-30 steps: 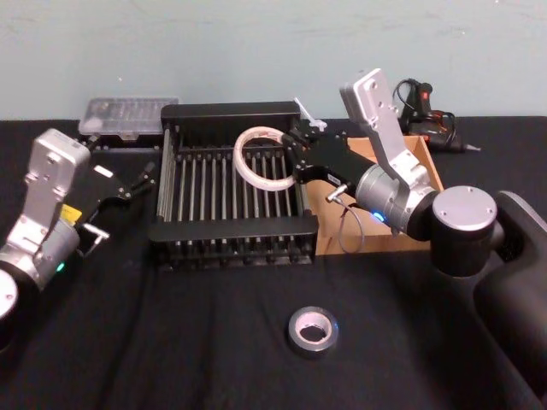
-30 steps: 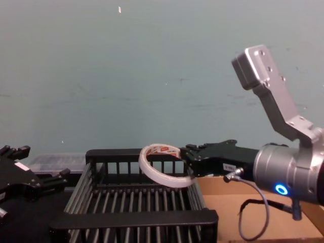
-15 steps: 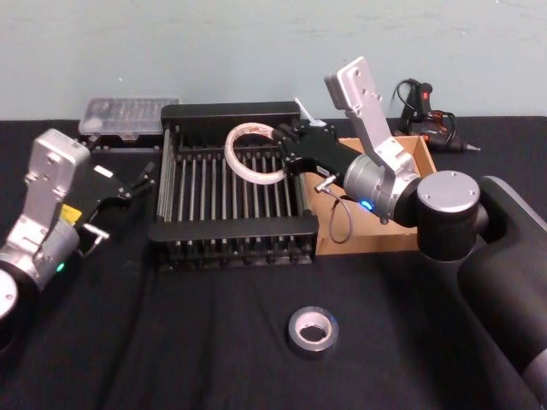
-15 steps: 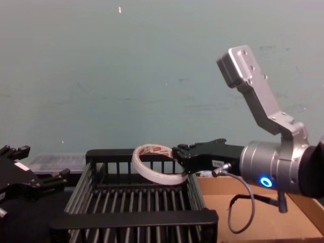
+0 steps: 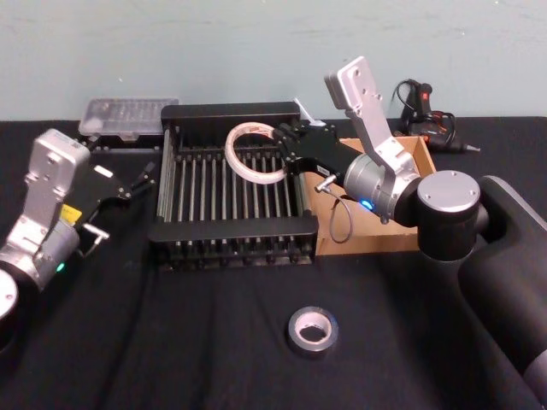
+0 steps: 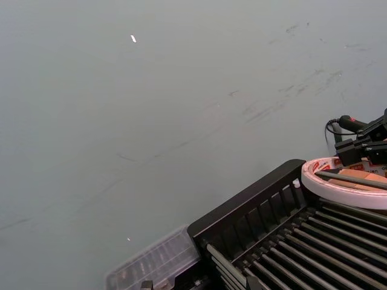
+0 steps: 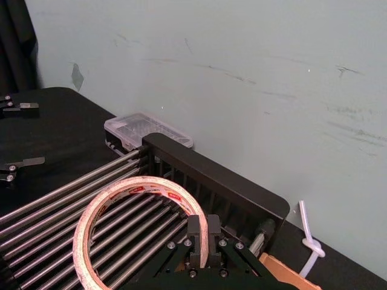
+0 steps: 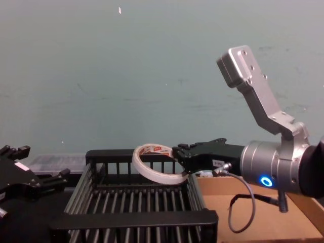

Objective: Pick up the white tape and place it into the black box , Pick up the silver tape and place it into the brown box.

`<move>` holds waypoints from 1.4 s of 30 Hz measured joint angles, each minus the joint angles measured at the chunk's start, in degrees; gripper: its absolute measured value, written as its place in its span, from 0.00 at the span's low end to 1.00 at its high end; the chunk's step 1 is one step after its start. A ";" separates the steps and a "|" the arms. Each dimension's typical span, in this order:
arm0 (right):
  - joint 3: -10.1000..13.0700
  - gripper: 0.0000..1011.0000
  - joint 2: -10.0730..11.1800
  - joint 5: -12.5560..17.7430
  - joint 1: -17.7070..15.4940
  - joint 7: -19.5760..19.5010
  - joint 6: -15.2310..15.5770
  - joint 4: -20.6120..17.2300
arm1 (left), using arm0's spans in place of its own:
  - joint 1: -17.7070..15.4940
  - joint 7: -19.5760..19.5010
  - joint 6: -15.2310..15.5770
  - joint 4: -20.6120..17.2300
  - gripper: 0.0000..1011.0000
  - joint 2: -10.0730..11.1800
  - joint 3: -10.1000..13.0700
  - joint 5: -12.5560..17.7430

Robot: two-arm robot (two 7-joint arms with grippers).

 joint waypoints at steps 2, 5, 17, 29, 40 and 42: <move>0.01 0.08 0.01 0.02 -0.02 0.01 0.00 -0.06 | 0.00 0.00 0.00 0.00 0.99 0.00 0.00 0.00; 0.02 0.08 0.03 0.04 -0.05 0.02 0.00 -0.11 | 0.00 0.00 0.00 0.00 0.99 0.00 0.00 0.00; 0.07 0.31 0.09 0.11 -0.11 0.05 0.00 -0.21 | 0.00 0.00 0.00 0.00 0.99 0.00 0.00 0.00; 0.07 0.67 0.09 0.14 -0.14 0.05 0.00 -0.26 | 0.00 0.00 0.00 0.00 0.99 0.00 0.00 0.00; 0.51 0.97 0.56 0.47 -0.71 0.13 0.60 -1.24 | 0.00 0.00 0.00 0.00 0.99 0.00 0.00 0.00; 0.77 0.99 0.85 0.77 -1.02 0.34 1.02 -1.84 | 0.00 0.00 0.00 0.00 0.99 0.00 0.00 0.00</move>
